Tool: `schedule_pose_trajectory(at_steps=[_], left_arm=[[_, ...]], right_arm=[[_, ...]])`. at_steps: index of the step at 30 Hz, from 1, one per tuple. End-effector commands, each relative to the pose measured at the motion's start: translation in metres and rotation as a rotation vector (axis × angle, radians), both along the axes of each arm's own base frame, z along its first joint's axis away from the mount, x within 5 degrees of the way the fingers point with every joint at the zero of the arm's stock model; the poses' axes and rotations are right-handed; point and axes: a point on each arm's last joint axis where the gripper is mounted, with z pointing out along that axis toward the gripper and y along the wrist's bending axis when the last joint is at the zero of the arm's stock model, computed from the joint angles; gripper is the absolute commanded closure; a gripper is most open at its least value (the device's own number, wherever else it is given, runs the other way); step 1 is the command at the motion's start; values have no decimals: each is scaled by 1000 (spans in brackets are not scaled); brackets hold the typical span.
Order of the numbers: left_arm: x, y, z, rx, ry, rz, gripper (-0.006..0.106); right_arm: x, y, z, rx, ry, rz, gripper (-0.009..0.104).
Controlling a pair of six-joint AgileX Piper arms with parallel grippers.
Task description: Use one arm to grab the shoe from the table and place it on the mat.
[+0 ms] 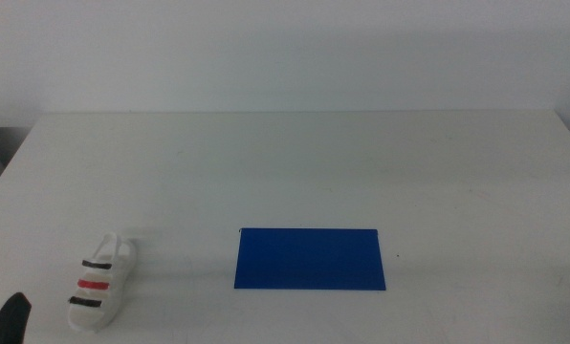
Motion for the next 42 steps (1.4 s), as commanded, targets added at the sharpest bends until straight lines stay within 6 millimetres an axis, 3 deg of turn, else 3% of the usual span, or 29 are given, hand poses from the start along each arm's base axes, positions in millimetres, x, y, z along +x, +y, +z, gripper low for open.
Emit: schedule_pose_trajectory(at_steps=[1,11,16,23,27,33,42], left_arm=[[1,0,15,-18,-54,-2,7],[13,0,89,43,238,5,7],[37,1,132,68,362,14,7],[72,0,162,110,581,6,7],[93,-1,166,118,713,0,7],[133,-6,155,96,869,-31,7],[182,-17,109,64,1086,-129,7]], right_arm=[[-1,0,7,-18,-97,-3,31],[-1,0,7,-18,-97,-3,31],[-1,0,7,-18,-97,-3,31],[-1,0,7,-18,-97,-3,31],[-1,0,7,-18,-97,-3,31],[-1,0,7,-18,-97,-3,31],[-1,0,7,-18,-97,-3,31]])
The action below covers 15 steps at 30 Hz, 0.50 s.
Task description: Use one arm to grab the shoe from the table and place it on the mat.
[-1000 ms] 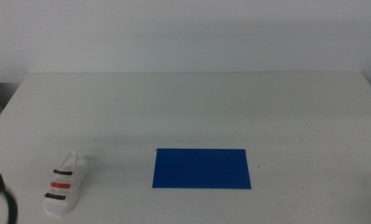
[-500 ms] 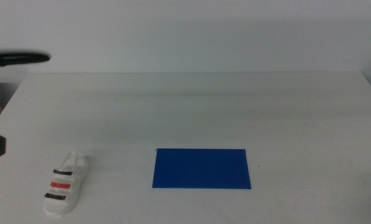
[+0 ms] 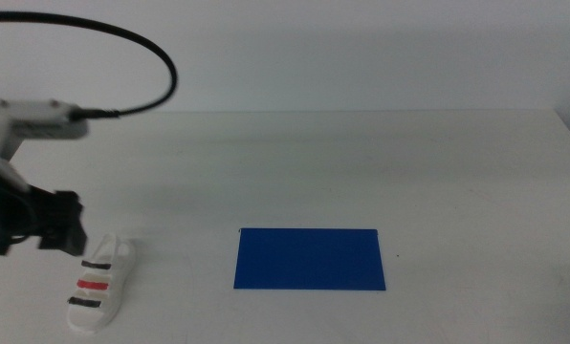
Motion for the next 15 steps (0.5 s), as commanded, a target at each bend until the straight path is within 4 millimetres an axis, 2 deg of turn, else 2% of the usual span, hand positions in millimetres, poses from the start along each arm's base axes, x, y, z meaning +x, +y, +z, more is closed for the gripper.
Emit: schedule_pose_trajectory(at_steps=[1,10,15], left_arm=[[13,-5,3,-42,-39,-12,7],[53,-6,-35,-25,-54,-46,7],[64,-6,-54,-19,-17,-43,7]], right_arm=[[-1,0,7,-18,-97,-3,31],[-1,0,7,-18,-97,-3,31],[-1,0,7,-18,-97,-3,31]])
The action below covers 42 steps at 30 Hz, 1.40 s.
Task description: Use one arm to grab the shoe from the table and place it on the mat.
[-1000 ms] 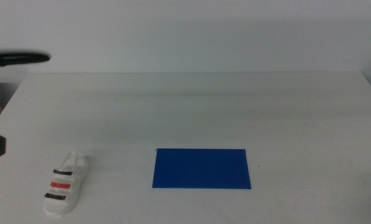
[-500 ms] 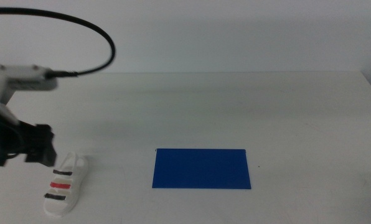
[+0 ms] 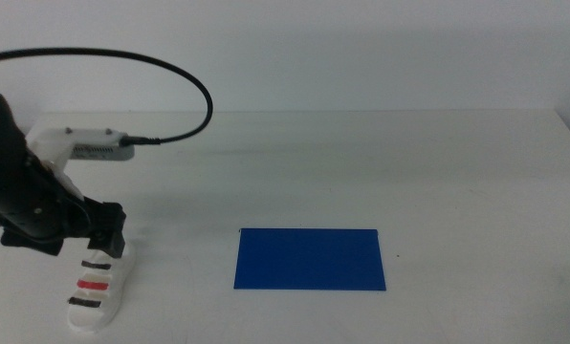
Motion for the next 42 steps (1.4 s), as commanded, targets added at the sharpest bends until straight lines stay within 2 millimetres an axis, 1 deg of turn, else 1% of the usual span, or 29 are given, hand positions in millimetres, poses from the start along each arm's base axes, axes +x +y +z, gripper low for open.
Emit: schedule_pose_trajectory(at_steps=[1,9,13,15,18,21,23,25,26,27,29,32,35,37,42], left_arm=[[9,-1,9,-9,-62,6,7],[19,-2,-21,-7,31,4,7],[23,-4,-32,-21,52,-5,11],[24,-5,-36,-27,61,-11,15],[26,-5,-43,-31,82,-7,25],[26,-5,-46,-30,93,-7,36],[26,-5,-46,-28,94,-9,45],[25,-5,-46,-27,103,-12,55],[23,-5,-44,-29,118,-15,66],[23,-5,-42,-30,126,-17,72],[23,-6,-37,-34,152,-21,82],[26,-7,-25,-42,176,-24,93],[29,-16,-13,-43,188,-45,99],[32,-25,-4,-31,180,-62,101],[37,-59,17,-2,152,-57,101]], right_arm=[[-1,0,7,-18,-97,-3,31],[-1,0,7,-18,-97,-3,31],[-1,0,7,-18,-97,-3,31],[-1,0,7,-18,-97,-3,31],[-1,0,7,-18,-97,-3,31],[-1,0,7,-18,-97,-3,31],[-1,0,7,-18,-97,-3,31],[-1,0,7,-18,-97,-3,31],[-1,0,7,-18,-97,-3,31],[-1,0,7,-18,-97,-3,31],[-1,0,7,-18,-97,-3,31],[-1,0,7,-18,-97,-3,31],[-1,0,7,-18,-97,-3,31],[-1,0,7,-18,-97,-3,31],[-1,0,7,-18,-97,-3,31]])
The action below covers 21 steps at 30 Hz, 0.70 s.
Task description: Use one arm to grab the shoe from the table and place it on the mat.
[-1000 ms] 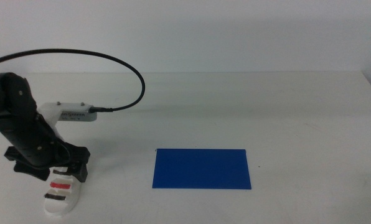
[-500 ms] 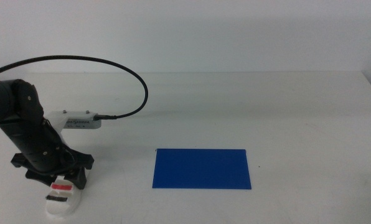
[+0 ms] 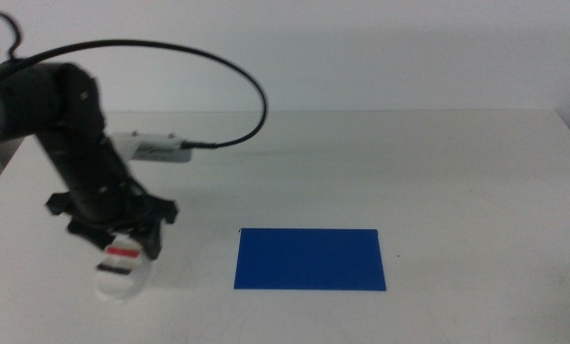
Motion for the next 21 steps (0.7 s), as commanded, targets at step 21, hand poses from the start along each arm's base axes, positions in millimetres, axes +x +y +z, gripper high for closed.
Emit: schedule_pose_trajectory(at_steps=[21], left_arm=[[21,-182,49,-46,-61,-204,101]], right_arm=[[-1,0,7,-18,-97,-3,31]])
